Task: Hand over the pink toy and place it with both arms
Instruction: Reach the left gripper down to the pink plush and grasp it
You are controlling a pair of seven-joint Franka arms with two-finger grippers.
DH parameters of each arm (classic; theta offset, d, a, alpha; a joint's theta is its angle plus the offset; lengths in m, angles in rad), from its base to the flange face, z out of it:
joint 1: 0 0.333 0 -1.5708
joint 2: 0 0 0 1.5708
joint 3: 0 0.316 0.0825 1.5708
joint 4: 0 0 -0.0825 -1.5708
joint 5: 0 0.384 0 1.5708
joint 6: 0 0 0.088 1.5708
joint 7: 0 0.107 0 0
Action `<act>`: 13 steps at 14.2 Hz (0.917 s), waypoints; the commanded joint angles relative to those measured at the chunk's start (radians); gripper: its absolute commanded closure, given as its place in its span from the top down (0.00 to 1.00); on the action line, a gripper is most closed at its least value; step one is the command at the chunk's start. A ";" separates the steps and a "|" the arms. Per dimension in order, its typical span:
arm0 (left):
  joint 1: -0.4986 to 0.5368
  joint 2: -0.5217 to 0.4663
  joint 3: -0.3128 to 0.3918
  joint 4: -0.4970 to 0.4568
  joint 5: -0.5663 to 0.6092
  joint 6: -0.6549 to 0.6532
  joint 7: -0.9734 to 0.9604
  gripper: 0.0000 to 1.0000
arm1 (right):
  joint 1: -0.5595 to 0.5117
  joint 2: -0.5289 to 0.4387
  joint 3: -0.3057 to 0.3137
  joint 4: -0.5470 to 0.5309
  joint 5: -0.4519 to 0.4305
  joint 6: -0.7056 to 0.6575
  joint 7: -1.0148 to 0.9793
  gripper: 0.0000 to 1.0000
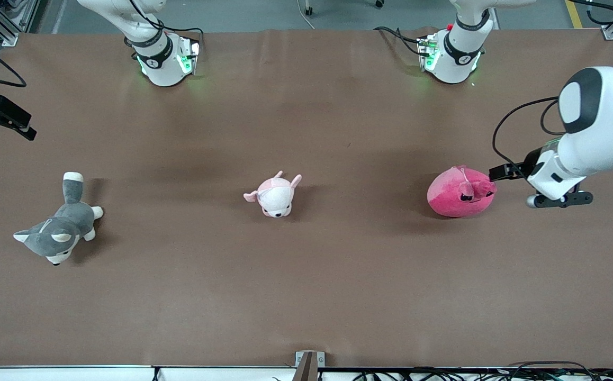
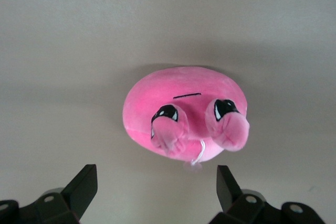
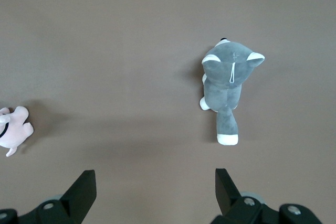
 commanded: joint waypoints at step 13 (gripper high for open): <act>0.001 0.102 -0.011 -0.002 0.012 0.107 -0.092 0.00 | 0.044 0.104 0.008 0.044 0.350 -0.078 0.013 1.00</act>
